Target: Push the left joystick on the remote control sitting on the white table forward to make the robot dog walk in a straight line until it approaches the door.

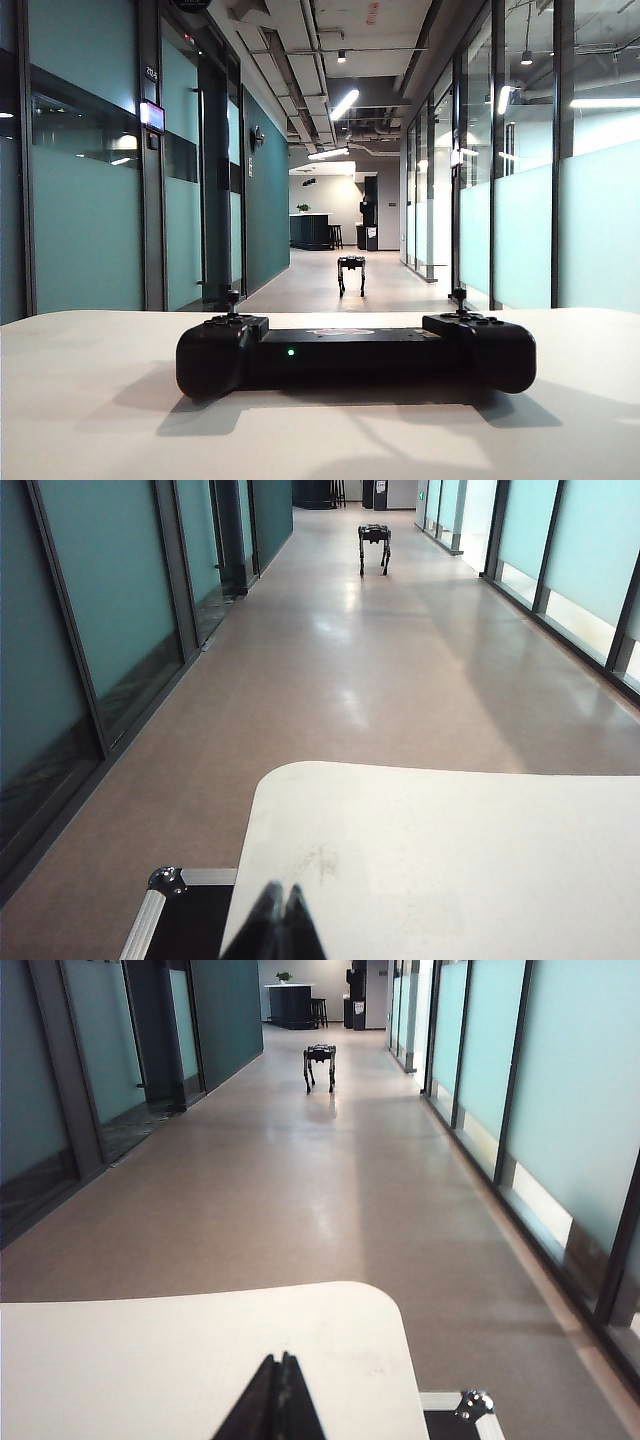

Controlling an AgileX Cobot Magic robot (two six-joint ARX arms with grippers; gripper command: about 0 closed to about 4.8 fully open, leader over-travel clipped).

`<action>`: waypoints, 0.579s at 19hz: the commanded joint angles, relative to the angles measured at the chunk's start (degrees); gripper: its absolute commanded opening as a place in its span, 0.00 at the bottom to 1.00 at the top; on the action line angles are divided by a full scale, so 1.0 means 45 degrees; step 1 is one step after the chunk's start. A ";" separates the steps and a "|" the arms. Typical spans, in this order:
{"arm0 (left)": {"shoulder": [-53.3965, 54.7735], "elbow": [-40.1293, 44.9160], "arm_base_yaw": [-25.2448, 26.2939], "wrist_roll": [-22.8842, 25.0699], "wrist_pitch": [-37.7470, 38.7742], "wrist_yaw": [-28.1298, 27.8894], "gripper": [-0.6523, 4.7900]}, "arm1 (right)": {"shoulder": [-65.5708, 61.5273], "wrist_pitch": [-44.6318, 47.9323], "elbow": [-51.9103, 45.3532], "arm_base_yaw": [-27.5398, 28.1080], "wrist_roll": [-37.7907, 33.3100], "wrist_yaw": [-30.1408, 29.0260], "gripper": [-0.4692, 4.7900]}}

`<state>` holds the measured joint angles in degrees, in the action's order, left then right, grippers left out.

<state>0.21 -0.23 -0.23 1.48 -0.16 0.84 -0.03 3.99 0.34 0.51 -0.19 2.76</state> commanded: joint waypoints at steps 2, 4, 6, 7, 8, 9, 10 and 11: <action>0.0005 -0.0039 0.0005 0.0010 -0.0141 0.0015 0.11 | 0.0044 -0.0355 -0.0068 0.0019 -0.0097 -0.0024 0.09; 0.0005 -0.0039 0.0005 0.0005 -0.0141 0.0015 0.11 | 0.0044 -0.0393 -0.0068 0.0019 -0.0097 -0.0029 0.09; 0.0005 -0.0039 0.0005 0.0010 -0.0141 0.0015 0.11 | 0.0044 -0.0398 -0.0068 0.0019 -0.0097 -0.0029 0.09; 0.0005 -0.0039 0.0005 0.0005 -0.0141 0.0015 0.11 | 0.0044 -0.0408 -0.0068 0.0024 -0.0097 -0.0024 0.09; 0.0005 -0.0039 0.0005 0.0010 -0.0141 0.0015 0.11 | 0.0044 -0.0418 -0.0068 0.0024 -0.0097 -0.0029 0.09; 0.0005 -0.0039 0.0005 0.0010 -0.0141 0.0015 0.11 | 0.0044 -0.0437 -0.0068 0.0024 -0.0097 -0.0029 0.09; 0.0005 -0.0039 0.0005 0.0010 -0.0141 0.0015 0.11 | 0.0044 -0.0471 -0.0068 0.0024 -0.0097 -0.0029 0.09; 0.0005 -0.0039 0.0005 0.0010 -0.0141 0.0015 0.11 | 0.0044 -0.0471 -0.0068 0.0024 -0.0097 -0.0024 0.09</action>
<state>0.21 -0.23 -0.23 1.48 -0.16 0.84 -0.03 1.28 0.34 0.54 -0.45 2.76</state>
